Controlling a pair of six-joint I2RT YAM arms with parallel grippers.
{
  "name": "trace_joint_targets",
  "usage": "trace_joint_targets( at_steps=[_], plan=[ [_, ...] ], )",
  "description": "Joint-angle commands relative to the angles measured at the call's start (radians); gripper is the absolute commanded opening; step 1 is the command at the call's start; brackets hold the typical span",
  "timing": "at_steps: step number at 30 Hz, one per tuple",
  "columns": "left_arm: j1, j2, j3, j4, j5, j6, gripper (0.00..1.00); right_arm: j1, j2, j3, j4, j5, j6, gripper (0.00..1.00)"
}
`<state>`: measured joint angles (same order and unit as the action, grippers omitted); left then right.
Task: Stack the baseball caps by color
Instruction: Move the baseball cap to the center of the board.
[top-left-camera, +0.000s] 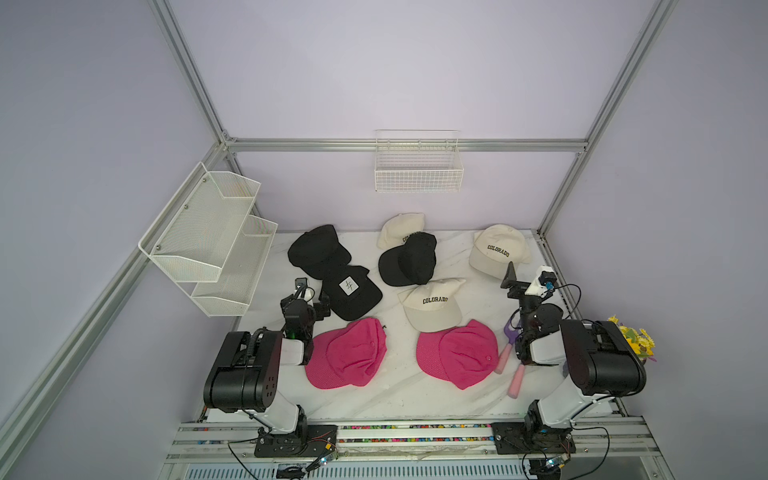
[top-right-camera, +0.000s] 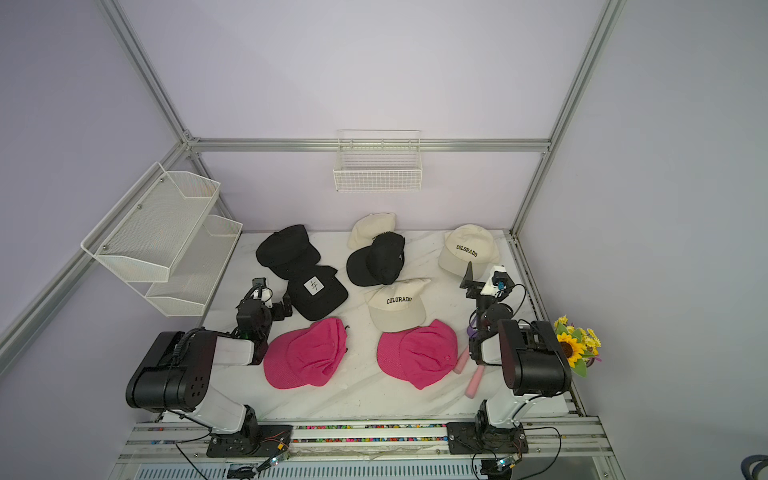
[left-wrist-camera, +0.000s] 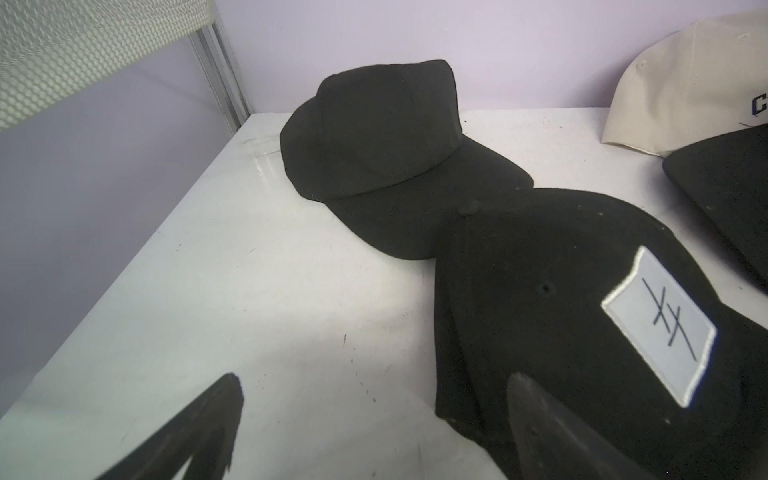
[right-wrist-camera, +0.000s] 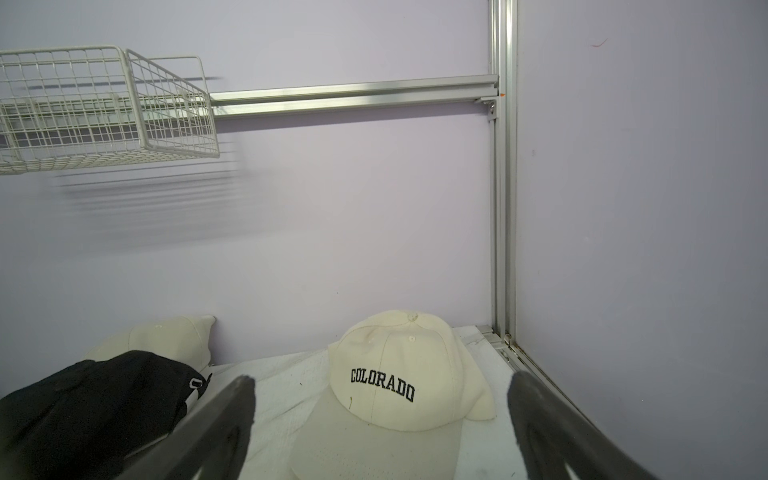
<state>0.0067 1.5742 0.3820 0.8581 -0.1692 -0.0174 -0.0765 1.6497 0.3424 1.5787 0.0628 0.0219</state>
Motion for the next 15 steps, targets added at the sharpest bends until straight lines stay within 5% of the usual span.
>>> trace_joint_targets(
  at_steps=[1, 15],
  plan=[
    [0.007, -0.013, 0.009, 0.044, -0.007, -0.007, 1.0, 0.004, -0.005, 0.003, 0.069, 0.008, 0.009, 0.97],
    [0.006, -0.017, 0.003, 0.052, -0.004, -0.001, 1.0, 0.003, -0.007, 0.002, 0.07, 0.007, 0.009, 0.97]
  ],
)
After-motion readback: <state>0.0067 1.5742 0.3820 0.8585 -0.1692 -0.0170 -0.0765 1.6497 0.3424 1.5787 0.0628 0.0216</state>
